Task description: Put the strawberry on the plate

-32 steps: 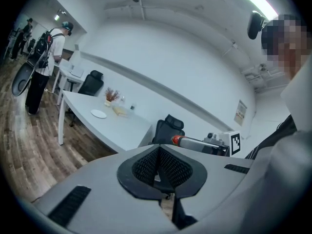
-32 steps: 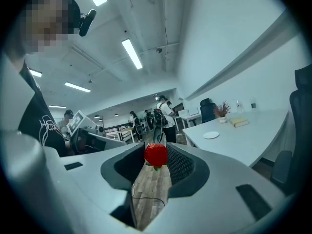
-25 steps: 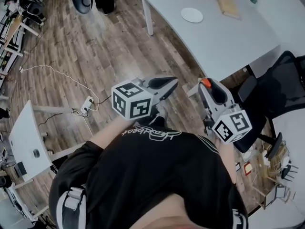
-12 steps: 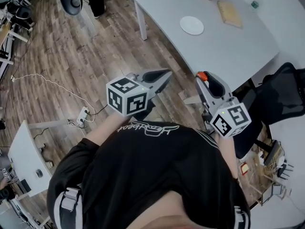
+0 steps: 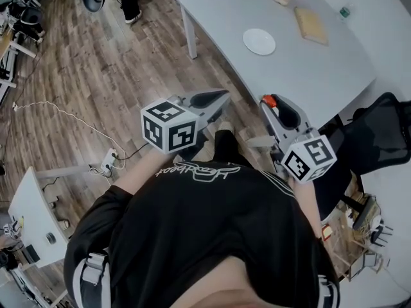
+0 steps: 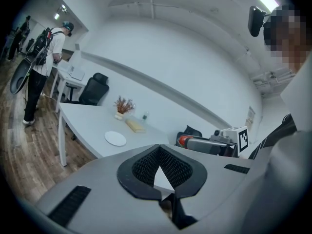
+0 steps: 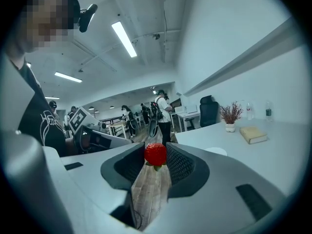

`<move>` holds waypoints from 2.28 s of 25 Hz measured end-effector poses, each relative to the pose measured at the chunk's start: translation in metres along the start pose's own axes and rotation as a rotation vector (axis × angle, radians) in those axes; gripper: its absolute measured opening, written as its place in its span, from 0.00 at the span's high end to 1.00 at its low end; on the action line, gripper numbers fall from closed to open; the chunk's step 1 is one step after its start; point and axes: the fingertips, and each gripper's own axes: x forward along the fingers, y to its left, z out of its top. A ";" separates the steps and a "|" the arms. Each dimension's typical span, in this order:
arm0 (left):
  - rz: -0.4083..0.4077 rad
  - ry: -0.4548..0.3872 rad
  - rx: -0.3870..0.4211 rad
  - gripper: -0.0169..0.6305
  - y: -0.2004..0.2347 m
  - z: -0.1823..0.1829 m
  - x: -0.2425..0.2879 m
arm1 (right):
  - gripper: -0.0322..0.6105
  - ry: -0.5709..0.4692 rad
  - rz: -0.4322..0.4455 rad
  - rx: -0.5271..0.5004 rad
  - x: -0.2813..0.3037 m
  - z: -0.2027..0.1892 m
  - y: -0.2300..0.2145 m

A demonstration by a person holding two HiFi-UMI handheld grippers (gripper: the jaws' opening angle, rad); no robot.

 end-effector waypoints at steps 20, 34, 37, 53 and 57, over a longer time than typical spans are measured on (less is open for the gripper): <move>0.068 0.055 -0.086 0.96 0.124 0.051 0.117 | 0.74 0.042 0.047 0.096 0.122 0.007 -0.147; 0.078 0.129 -0.152 0.96 0.185 0.057 0.181 | 0.74 0.079 0.014 0.109 0.168 0.006 -0.228; 0.067 0.141 -0.157 0.96 0.189 0.055 0.191 | 0.74 0.088 0.009 0.115 0.172 0.002 -0.238; 0.052 0.213 -0.193 0.96 0.218 0.034 0.234 | 0.74 0.127 -0.057 0.103 0.208 -0.025 -0.299; 0.063 0.229 -0.205 0.96 0.231 0.023 0.239 | 0.74 0.160 -0.089 0.048 0.222 -0.040 -0.311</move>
